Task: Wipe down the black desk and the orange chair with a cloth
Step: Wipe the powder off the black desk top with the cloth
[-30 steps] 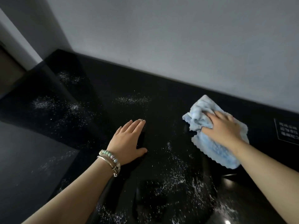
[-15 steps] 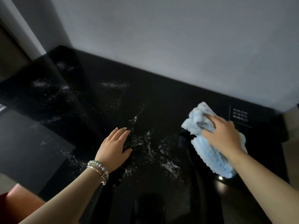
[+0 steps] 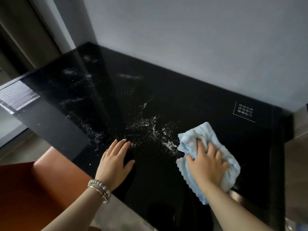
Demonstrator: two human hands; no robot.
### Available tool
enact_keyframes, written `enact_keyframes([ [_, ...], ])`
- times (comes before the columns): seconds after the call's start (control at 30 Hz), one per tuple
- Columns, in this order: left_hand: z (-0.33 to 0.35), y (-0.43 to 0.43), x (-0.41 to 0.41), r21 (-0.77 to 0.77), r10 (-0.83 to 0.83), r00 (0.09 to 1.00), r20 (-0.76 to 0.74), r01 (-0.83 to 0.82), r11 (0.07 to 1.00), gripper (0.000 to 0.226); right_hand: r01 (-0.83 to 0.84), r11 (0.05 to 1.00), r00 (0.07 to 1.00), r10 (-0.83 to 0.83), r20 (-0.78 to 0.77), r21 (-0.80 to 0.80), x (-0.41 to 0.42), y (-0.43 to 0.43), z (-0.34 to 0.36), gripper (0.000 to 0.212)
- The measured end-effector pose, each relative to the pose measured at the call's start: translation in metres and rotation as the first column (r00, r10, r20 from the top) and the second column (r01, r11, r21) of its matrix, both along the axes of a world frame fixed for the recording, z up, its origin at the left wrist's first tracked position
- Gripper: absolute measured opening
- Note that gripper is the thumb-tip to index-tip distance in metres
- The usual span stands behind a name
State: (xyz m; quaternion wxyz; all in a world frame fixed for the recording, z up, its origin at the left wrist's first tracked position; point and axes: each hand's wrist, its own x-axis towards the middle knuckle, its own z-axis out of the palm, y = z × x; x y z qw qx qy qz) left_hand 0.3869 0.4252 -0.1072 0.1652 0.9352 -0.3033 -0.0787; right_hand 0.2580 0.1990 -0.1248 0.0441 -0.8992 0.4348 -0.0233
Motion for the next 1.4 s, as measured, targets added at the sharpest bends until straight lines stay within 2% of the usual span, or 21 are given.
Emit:
enact_keyframes([
  [0.17,-0.004,0.024,-0.013,0.027,0.041,0.999,0.001,-0.041,0.999,0.065,-0.131,0.991,0.991,0.130,0.037,0.020,0.010,0.065,0.003,0.058],
  [0.23,-0.006,0.034,-0.017,0.040,0.042,0.999,-0.001,-0.042,0.998,0.066,-0.209,0.977,0.974,0.202,0.107,0.051,0.011,0.071,0.007,0.060],
  [0.3,-0.008,0.043,-0.018,0.028,0.040,0.999,-0.012,-0.040,0.999,0.066,-0.176,0.983,0.964,0.160,0.213,0.059,0.004,0.062,0.018,0.062],
  [0.37,-0.011,0.053,-0.016,0.035,0.034,0.999,-0.029,-0.033,0.999,0.070,-0.039,0.999,0.969,0.031,0.243,0.028,-0.012,0.041,0.023,0.061],
  [0.43,-0.017,0.063,-0.013,0.102,0.002,0.999,-0.046,0.003,0.995,0.075,0.110,0.993,0.981,-0.116,0.154,0.042,-0.036,0.019,0.023,0.059],
  [0.5,-0.022,0.072,-0.012,0.158,-0.026,0.998,-0.060,0.035,0.987,0.079,0.215,0.975,0.977,-0.215,-0.011,0.049,-0.052,0.016,0.019,0.055],
  [0.57,-0.026,0.081,-0.011,0.179,-0.049,0.996,-0.068,0.061,0.982,0.079,0.211,0.977,0.974,-0.212,-0.081,-0.014,-0.050,0.037,0.011,0.056],
  [0.67,-0.029,0.089,-0.011,0.178,-0.086,0.994,-0.065,0.096,0.979,0.079,0.123,0.992,0.988,-0.124,-0.092,-0.018,-0.023,0.093,0.006,0.060],
  [0.77,-0.029,0.094,-0.007,0.155,-0.109,0.991,-0.078,0.120,0.981,0.080,-0.018,1.000,1.000,0.018,0.018,0.004,0.004,0.151,0.006,0.059],
  [0.87,-0.024,0.096,-0.001,0.106,-0.107,0.991,-0.086,0.116,0.988,0.081,-0.131,0.991,0.991,0.130,0.044,0.038,0.026,0.173,0.009,0.057],
  [1.0,-0.017,0.099,0.010,0.040,-0.077,0.993,-0.088,0.081,0.996,0.079,0.070,0.995,0.950,-0.089,0.301,0.074,0.026,0.138,0.026,0.056],
  [1.03,-0.016,0.099,0.012,0.043,-0.075,0.993,-0.086,0.079,0.996,0.079,0.118,0.991,0.948,-0.132,0.289,0.066,0.021,0.125,0.027,0.056],
  [1.1,-0.014,0.100,0.015,0.055,-0.077,0.994,-0.081,0.081,0.995,0.079,0.182,0.978,0.974,-0.193,0.120,0.097,0.012,0.108,0.025,0.054],
  [1.13,-0.014,0.101,0.016,0.062,-0.075,0.994,-0.080,0.080,0.995,0.079,0.194,0.977,0.981,-0.195,0.007,0.086,0.010,0.109,0.021,0.053],
  [1.2,-0.015,0.103,0.017,0.076,-0.062,0.994,-0.090,0.069,0.995,0.079,0.162,0.987,0.983,-0.160,-0.089,0.019,0.015,0.125,0.014,0.054],
  [1.4,-0.020,0.103,0.013,0.086,-0.063,0.992,-0.108,0.073,0.994,0.075,-0.157,0.988,0.987,0.157,-0.023,-0.014,0.045,0.184,0.002,0.057],
])
